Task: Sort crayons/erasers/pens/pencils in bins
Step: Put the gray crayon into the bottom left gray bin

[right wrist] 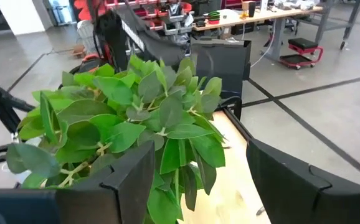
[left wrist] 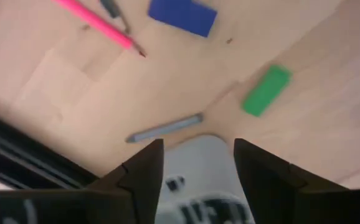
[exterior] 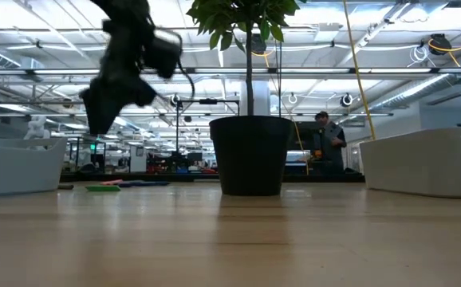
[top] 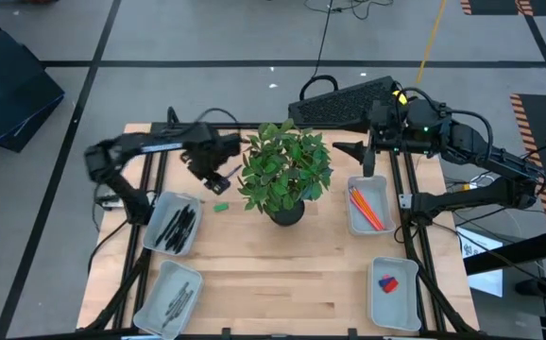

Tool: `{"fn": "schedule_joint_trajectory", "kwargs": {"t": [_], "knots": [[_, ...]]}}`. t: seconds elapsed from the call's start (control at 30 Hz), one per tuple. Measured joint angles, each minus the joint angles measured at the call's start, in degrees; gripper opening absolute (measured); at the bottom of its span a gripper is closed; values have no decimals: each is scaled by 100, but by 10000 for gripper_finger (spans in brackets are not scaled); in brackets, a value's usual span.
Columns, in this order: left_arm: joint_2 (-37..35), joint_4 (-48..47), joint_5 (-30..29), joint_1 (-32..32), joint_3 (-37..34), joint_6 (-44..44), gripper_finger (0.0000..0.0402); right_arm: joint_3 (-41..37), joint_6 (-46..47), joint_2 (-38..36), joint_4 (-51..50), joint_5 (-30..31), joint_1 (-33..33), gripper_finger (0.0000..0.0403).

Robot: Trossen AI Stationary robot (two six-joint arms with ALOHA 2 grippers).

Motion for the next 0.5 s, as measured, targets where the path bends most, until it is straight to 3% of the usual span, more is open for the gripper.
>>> {"fn": "schedule_joint_trajectory", "kwargs": {"t": [0.27, 0.5], "knots": [[1351, 125, -140, -63, 0, 964, 252, 0, 237, -1, -1, -7, -2, 244], [1629, -18, -223, -407, -107, 1185, 255, 0, 245, -1, -8, 142, -2, 244]]}}
